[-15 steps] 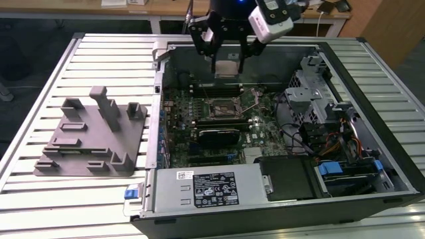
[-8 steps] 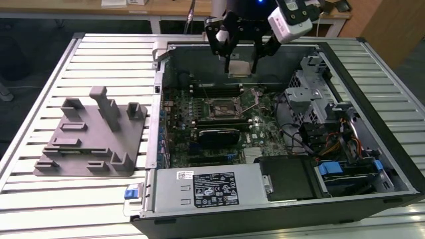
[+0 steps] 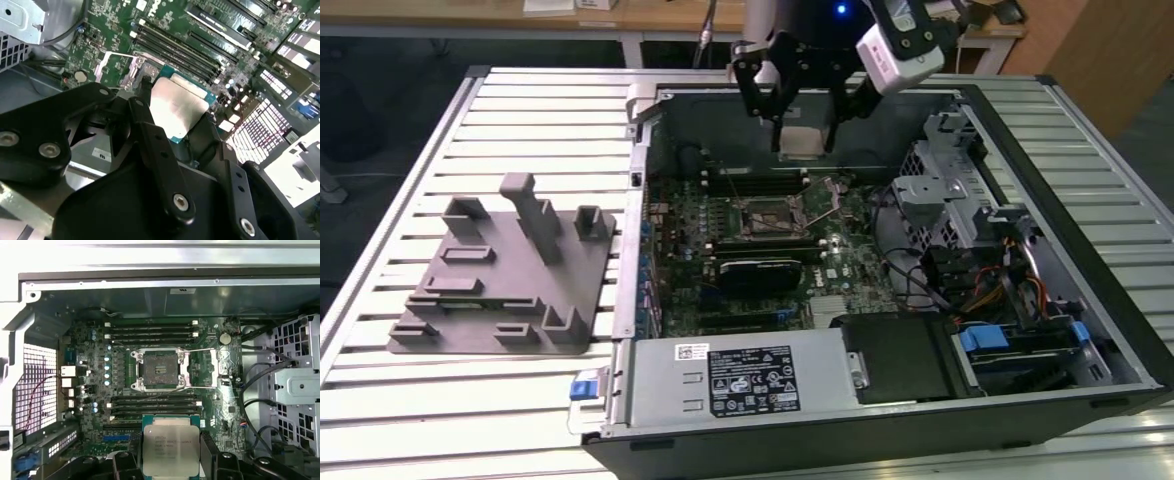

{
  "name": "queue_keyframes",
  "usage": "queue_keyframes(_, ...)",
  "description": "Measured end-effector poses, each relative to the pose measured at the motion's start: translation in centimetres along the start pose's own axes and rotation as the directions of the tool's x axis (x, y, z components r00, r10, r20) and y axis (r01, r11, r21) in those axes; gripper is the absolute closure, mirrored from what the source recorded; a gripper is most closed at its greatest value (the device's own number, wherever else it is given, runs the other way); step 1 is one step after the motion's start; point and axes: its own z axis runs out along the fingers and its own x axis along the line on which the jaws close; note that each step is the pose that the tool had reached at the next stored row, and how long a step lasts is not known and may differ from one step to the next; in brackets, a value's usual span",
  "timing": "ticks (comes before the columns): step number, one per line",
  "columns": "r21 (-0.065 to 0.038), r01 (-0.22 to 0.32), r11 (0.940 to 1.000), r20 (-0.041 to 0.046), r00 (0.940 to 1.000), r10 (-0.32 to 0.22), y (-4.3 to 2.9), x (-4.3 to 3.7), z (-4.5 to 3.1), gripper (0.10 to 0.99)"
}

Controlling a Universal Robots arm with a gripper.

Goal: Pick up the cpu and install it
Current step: 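Pick up the cpu and move it towards the insertion slot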

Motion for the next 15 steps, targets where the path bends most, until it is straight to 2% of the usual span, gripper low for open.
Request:
queue_keyframes(7,0.000,0.000,1.0000,0.0071,1.0000,0.000,-0.08,0.01,1.25,0.541)
queue_keyframes(15,0.000,0.001,1.0000,0.0088,1.0000,-0.001,0.00,0.02,2.63,0.541)
